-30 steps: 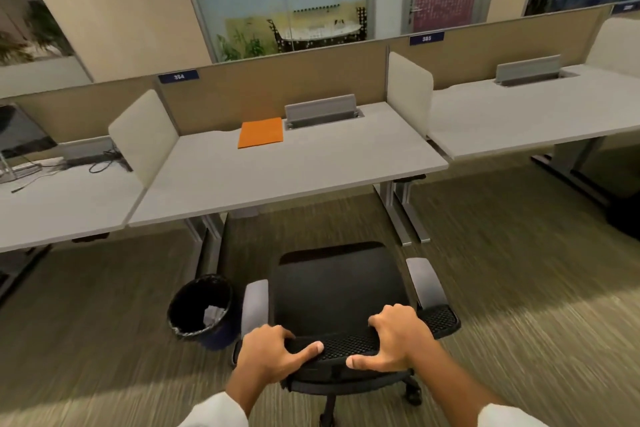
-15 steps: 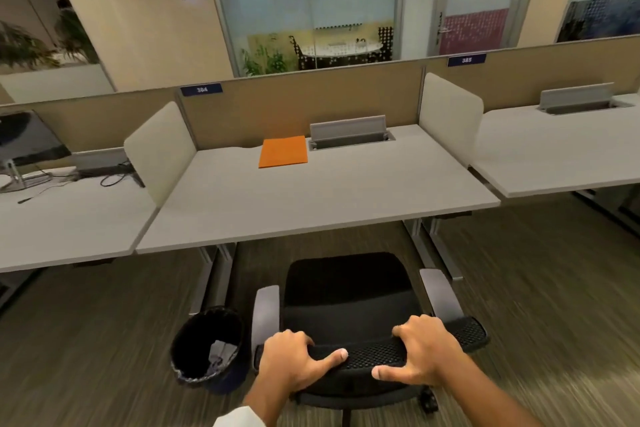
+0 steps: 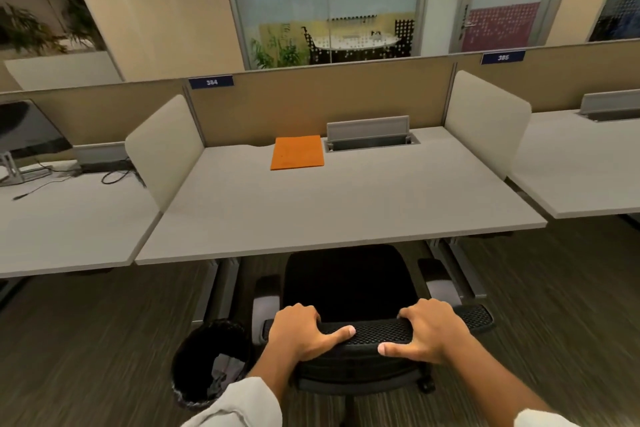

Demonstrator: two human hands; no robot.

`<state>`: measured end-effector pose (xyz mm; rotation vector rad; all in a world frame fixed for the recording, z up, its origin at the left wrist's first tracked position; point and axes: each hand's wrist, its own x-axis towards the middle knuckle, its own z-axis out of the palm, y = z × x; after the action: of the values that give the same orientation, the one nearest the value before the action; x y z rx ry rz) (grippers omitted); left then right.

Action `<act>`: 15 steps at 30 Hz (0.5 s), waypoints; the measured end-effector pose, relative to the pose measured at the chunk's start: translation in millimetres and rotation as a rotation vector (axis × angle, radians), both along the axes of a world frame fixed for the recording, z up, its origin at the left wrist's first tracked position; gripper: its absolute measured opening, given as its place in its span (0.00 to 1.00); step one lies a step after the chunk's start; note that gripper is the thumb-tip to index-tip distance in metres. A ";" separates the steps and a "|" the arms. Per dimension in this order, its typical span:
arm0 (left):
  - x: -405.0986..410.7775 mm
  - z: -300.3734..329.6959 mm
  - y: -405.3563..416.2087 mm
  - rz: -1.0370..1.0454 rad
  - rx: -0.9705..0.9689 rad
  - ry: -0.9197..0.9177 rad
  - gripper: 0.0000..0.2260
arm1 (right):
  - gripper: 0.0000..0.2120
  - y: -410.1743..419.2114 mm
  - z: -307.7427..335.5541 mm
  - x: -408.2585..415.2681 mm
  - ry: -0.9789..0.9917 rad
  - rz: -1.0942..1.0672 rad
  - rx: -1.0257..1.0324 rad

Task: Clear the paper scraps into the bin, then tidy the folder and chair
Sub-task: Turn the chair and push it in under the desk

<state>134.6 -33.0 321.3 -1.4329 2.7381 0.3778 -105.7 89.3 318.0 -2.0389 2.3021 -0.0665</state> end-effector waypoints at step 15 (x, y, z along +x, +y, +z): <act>-13.0 1.6 -96.0 0.055 -0.026 0.081 0.45 | 0.51 -102.3 -0.4 -20.1 -0.054 0.034 0.029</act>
<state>121.7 -129.0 323.0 -1.5347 2.7815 0.4130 -125.8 -12.9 317.6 -2.0361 2.2231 -0.0849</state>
